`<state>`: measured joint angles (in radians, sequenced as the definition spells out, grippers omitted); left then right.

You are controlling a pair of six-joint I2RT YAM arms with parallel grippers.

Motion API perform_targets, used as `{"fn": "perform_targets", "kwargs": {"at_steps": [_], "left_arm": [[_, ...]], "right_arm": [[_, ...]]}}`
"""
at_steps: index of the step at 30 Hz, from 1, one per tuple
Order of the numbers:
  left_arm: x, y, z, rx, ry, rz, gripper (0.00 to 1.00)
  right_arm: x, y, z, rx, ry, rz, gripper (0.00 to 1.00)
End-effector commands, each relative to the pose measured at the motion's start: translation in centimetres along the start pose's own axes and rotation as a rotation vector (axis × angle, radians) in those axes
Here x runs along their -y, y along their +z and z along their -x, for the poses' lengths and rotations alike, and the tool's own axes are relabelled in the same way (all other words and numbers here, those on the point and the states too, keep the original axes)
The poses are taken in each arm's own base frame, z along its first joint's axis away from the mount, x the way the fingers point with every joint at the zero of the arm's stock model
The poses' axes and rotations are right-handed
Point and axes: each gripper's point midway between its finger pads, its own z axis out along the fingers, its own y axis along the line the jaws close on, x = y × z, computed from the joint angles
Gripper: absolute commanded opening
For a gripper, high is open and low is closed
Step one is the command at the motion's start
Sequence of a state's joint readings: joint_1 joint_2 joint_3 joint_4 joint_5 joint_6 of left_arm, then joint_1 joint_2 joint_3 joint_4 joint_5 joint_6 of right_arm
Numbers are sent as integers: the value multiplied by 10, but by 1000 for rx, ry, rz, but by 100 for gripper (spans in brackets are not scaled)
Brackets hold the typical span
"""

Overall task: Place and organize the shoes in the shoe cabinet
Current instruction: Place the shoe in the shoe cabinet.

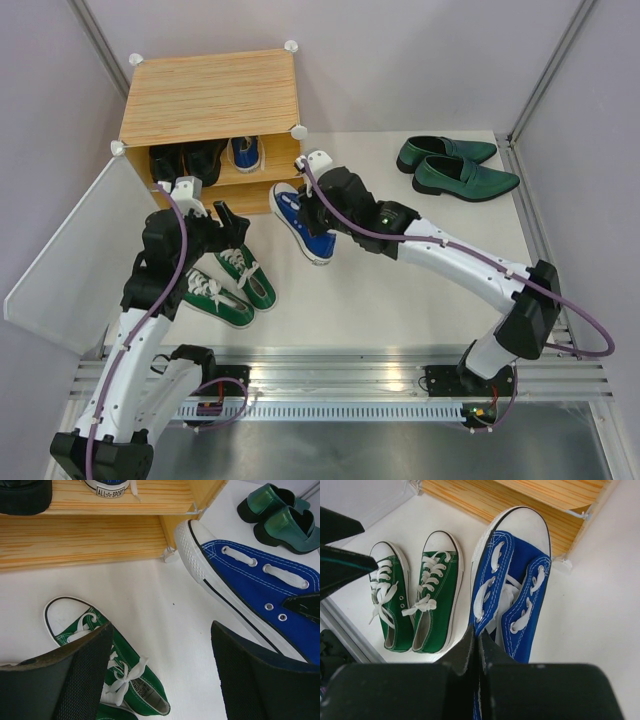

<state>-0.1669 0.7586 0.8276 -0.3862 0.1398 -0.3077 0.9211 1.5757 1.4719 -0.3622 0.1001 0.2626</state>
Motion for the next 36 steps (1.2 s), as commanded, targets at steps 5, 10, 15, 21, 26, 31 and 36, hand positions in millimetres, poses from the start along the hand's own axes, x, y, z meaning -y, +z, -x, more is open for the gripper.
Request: {"fn": "perform_targets", "kwargs": {"at_steps": [5, 10, 15, 21, 26, 31, 36], "left_arm": [[6, 0, 8, 32, -2, -23, 80], [7, 0, 8, 31, -3, -24, 80], [7, 0, 8, 31, -3, -26, 80], [9, 0, 8, 32, -2, -32, 81], [10, -1, 7, 28, -1, -39, 80], [11, -1, 7, 30, 2, -43, 81], [13, -2, 8, 33, 3, -48, 81]], "right_arm": [[-1, 5, 72, 197, 40, -59, 1], [4, 19, 89, 235, 53, -113, 1], [6, 25, 108, 281, 56, -145, 1], [18, 41, 120, 315, 38, -235, 1], [30, 54, 129, 351, 47, -316, 1], [40, 76, 124, 362, 37, -385, 1], [46, 106, 117, 361, 27, -436, 1]]}}
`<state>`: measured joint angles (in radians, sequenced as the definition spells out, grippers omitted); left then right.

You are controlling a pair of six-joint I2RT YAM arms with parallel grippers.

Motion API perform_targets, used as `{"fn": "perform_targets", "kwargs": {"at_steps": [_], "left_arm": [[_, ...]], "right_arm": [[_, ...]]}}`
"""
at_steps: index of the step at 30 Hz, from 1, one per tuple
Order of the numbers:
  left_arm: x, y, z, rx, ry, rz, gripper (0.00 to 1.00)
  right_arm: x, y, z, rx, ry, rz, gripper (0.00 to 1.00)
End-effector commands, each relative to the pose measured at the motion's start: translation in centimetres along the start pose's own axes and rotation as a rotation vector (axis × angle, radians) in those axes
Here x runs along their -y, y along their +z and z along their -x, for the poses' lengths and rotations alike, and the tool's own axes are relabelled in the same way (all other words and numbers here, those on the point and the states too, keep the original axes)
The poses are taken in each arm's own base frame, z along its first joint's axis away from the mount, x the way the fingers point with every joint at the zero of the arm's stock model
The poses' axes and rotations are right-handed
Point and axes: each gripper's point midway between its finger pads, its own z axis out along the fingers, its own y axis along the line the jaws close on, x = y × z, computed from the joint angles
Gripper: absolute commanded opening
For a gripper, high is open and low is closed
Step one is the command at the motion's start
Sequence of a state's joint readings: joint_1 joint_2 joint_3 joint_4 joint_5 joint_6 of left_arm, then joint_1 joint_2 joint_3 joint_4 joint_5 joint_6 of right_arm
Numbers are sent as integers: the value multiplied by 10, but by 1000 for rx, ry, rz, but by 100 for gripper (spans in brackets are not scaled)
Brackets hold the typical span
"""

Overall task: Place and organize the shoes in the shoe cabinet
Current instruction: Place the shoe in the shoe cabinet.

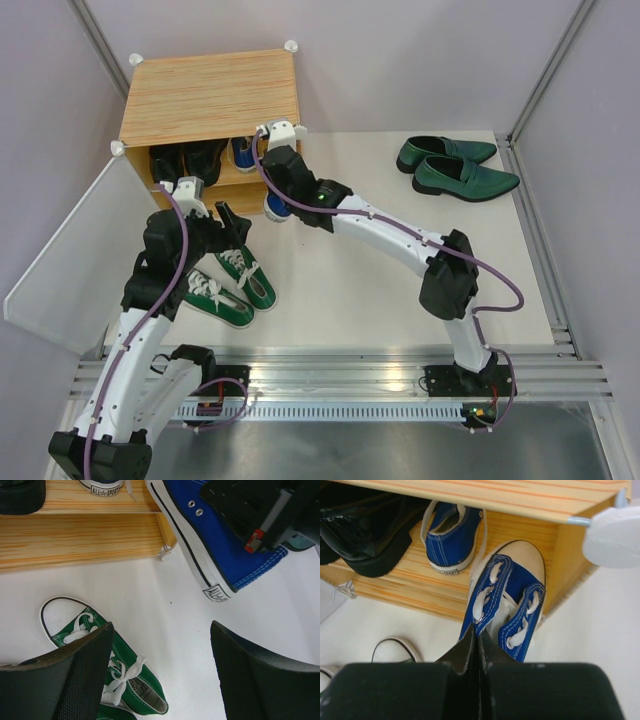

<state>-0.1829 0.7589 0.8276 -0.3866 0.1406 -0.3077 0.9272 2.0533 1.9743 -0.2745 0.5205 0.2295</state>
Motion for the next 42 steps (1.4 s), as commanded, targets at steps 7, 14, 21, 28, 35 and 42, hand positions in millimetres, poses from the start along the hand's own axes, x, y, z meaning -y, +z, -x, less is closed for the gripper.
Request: {"fn": "perform_targets", "kwargs": {"at_steps": [7, 14, 21, 28, 35, 42], "left_arm": [[9, -1, 9, 33, -1, -38, 81], [10, 1, 6, 20, -5, -45, 81], [10, 2, 6, 18, -6, -44, 81], [9, 2, 4, 14, -5, -41, 81], [11, 1, 6, 18, -1, -47, 81], [13, 3, 2, 3, -5, -60, 79]], "right_arm": [[-10, 27, 32, 135, 40, -29, 1], [-34, 29, 21, 104, 28, 110, 1], [-68, 26, 18, 110, -14, 259, 1], [-56, 36, 10, 106, -41, 188, 1], [-23, 42, 23, 125, 21, 79, 1], [-21, 49, 32, 118, 71, 163, 1]]}}
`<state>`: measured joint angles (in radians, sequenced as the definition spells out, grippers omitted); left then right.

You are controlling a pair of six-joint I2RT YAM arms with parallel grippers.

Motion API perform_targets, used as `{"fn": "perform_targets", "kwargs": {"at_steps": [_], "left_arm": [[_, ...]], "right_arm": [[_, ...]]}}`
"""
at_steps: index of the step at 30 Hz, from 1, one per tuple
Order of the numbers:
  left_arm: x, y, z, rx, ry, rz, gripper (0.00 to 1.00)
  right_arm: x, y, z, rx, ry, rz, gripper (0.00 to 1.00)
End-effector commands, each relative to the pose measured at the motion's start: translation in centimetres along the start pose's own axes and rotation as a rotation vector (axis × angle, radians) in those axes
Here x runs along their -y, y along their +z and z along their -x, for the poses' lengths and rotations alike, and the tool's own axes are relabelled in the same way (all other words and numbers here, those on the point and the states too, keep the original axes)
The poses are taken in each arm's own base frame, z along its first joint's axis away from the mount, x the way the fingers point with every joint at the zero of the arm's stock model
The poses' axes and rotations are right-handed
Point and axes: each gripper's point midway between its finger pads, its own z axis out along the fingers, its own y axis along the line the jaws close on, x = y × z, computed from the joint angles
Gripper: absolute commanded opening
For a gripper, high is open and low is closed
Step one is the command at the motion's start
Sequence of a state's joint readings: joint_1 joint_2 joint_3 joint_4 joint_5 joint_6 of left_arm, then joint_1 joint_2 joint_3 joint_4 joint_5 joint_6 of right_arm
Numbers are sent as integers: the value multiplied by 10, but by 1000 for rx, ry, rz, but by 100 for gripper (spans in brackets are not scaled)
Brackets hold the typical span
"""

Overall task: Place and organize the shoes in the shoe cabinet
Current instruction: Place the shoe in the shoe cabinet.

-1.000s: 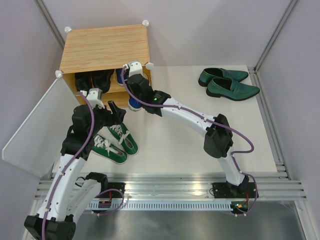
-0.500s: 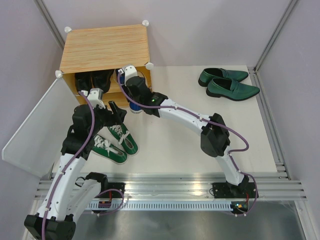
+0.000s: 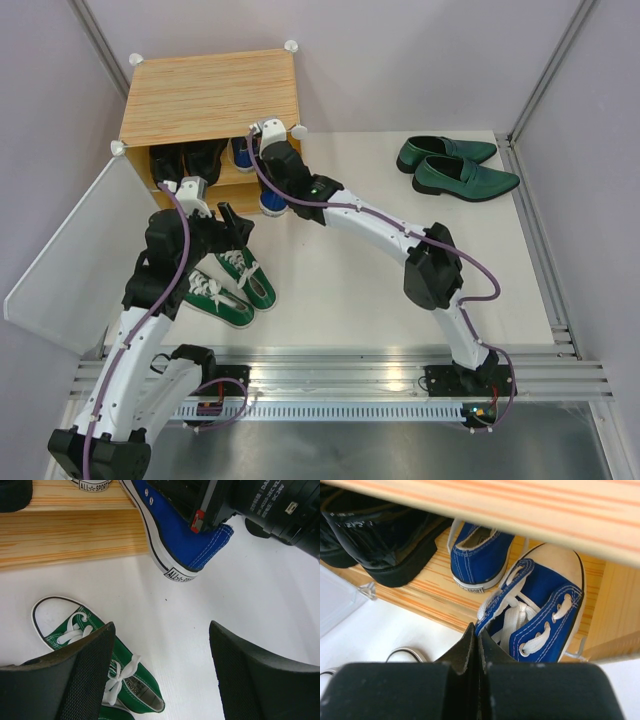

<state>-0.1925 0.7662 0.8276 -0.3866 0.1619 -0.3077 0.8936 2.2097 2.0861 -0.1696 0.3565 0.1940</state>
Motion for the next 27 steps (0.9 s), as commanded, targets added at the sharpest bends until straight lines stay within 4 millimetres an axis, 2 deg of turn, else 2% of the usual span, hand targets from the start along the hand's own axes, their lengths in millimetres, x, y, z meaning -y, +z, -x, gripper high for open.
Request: {"fn": "perform_targets", "kwargs": {"at_steps": [1, 7, 10, 14, 15, 19, 27], "left_arm": [[8, 3, 4, 11, -12, -37, 79], [13, 9, -3, -16, -47, -64, 80], [23, 15, -10, -52, -96, -121, 80], [35, 25, -29, -145, -202, -184, 79], [33, 29, -38, -174, -233, -177, 75], [37, 37, -41, -157, -297, -204, 69], [33, 55, -40, -119, -377, -184, 66]], "right_arm": [[5, 2, 46, 106, 67, 33, 1], [-5, 6, 36, 82, 79, 86, 1], [-6, 7, 33, 73, 84, 94, 1], [-8, 5, 31, 64, 85, 113, 1], [-8, 5, 30, 63, 85, 111, 1], [-5, 3, 26, 51, 85, 110, 1], [-3, -4, 28, 46, 92, 122, 1]]}}
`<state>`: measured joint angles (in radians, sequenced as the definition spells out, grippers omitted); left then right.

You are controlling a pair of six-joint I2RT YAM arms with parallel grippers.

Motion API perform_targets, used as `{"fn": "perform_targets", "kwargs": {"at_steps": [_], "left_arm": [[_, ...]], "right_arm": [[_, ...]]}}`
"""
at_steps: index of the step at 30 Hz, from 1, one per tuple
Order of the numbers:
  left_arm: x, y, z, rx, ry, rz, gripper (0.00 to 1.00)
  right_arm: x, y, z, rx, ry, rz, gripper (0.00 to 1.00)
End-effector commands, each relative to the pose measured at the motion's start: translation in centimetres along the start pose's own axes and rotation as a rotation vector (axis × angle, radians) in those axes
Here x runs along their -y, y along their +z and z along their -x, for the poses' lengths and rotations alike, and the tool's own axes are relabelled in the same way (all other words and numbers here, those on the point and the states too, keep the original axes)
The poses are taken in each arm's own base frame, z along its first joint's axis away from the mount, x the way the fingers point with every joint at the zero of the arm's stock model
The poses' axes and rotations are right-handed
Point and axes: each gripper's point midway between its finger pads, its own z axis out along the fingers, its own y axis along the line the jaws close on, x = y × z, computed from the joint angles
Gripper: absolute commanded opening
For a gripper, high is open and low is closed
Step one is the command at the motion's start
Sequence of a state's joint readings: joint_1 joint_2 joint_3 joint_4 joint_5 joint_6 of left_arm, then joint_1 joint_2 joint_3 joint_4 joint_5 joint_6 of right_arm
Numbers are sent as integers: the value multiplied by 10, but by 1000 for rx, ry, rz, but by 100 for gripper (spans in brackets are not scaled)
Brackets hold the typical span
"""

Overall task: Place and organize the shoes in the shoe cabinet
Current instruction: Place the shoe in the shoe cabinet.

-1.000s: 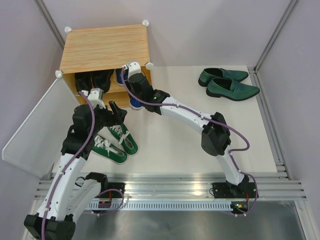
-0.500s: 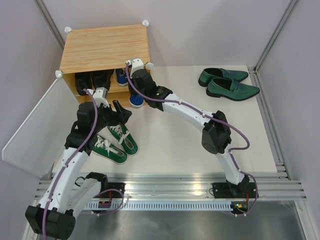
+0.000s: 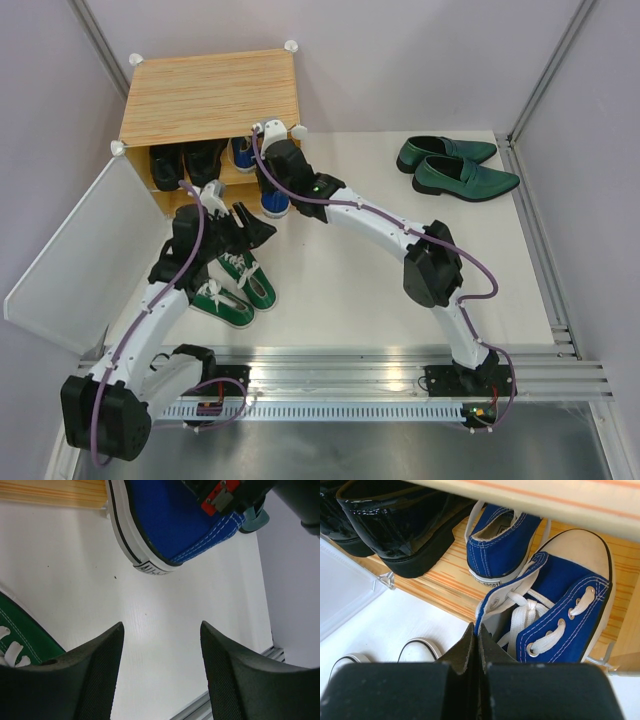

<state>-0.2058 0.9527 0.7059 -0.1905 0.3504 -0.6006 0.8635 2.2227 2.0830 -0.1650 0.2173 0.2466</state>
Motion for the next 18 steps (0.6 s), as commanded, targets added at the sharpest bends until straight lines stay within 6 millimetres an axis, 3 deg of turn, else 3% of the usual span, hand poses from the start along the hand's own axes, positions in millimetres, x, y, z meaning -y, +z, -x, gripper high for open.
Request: {"fn": "perform_targets", "kwargs": {"at_steps": [1, 18], "left_arm": [[15, 9, 15, 67, -66, -72, 66], [5, 53, 35, 123, -159, -56, 49]], "right_arm": [[2, -13, 35, 80, 28, 19, 1], [11, -20, 40, 76, 37, 25, 1]]}}
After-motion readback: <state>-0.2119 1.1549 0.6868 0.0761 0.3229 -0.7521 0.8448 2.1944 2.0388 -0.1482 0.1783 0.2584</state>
